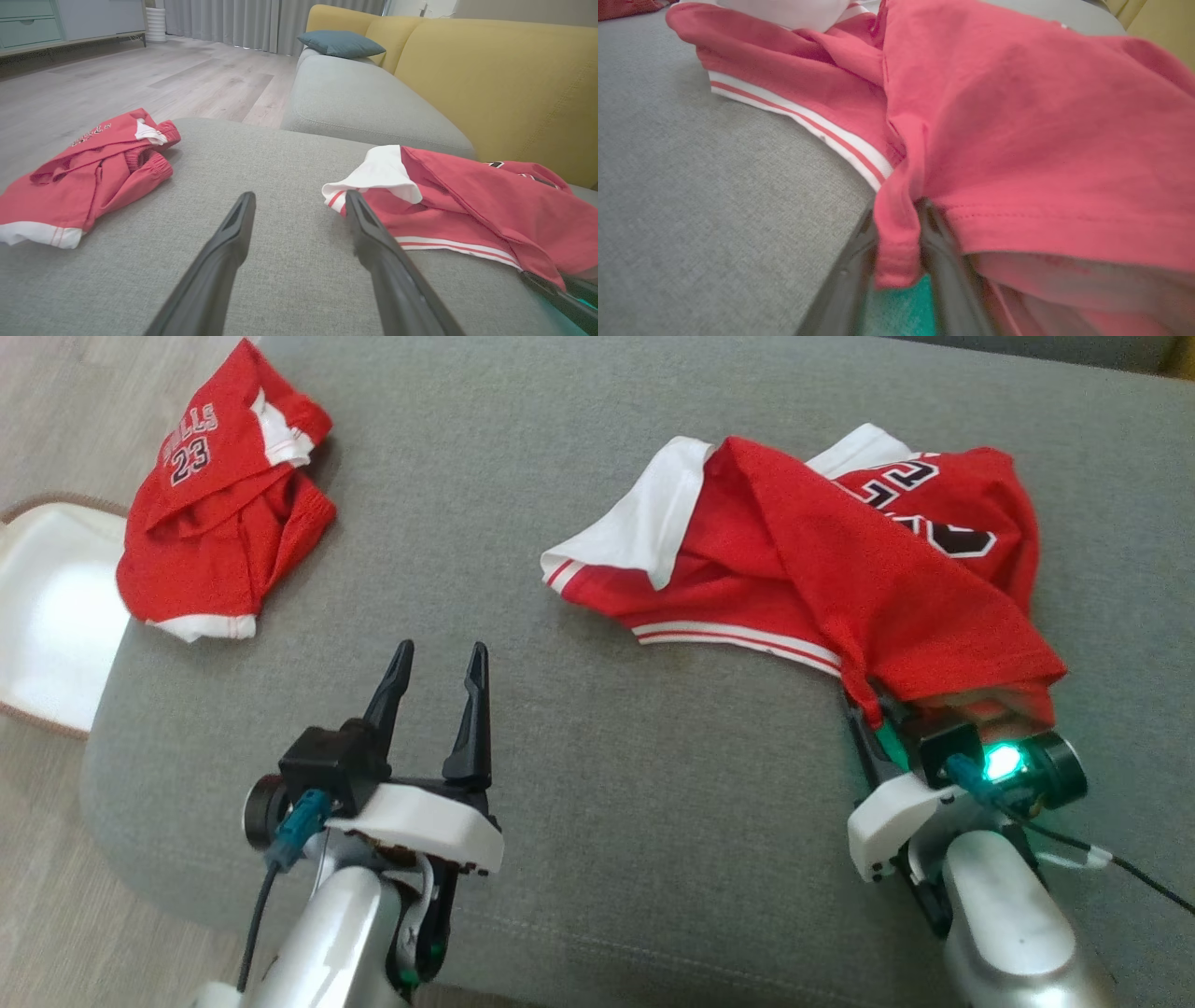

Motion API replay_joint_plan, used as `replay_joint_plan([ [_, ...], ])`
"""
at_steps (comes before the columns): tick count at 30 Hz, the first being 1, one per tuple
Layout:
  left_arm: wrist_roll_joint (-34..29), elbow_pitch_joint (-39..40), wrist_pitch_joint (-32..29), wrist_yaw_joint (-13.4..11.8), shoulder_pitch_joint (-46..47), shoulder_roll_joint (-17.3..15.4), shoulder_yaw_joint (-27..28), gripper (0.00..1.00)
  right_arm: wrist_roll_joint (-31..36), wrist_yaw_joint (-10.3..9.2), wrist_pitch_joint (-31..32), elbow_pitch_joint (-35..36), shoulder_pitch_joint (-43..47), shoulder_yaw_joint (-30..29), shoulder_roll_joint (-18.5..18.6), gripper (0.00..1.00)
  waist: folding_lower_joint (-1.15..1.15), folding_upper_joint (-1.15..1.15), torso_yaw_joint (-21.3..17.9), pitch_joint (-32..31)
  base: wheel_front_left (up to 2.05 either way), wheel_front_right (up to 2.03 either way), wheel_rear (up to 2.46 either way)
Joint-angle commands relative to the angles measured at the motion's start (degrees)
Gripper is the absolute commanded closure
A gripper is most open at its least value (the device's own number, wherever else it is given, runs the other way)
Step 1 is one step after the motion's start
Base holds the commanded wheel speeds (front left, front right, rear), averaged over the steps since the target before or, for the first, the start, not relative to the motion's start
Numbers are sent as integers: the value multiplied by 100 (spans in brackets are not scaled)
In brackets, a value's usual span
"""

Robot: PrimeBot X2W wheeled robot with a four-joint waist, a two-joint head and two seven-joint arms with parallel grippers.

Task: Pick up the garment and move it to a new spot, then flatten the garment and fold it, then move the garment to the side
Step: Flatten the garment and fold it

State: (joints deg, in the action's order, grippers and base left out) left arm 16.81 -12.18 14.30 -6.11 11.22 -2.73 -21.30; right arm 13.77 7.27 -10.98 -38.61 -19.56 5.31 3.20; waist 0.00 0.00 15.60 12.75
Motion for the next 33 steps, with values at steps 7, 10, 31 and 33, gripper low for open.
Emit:
replay_joint_plan([
  [7,-31,101,70,-9,77,-15,283,0,-156,22,-124,311,168,29,-33,100,0,0,-447,-419,0,0,0],
  [10,-45,98,70,3,-13,-15,292,0,-18,22,-59,568,337,-109,-33,100,0,0,-673,-616,0,0,0],
  [31,44,164,70,-92,-323,-15,239,0,583,22,1364,3037,1950,-1799,267,0,0,0,-1545,-1201,0,0,0],
  [33,46,162,70,-99,-308,-15,241,0,536,22,1373,3127,1943,-1670,217,0,0,0,-1583,-1193,0,0,0],
])
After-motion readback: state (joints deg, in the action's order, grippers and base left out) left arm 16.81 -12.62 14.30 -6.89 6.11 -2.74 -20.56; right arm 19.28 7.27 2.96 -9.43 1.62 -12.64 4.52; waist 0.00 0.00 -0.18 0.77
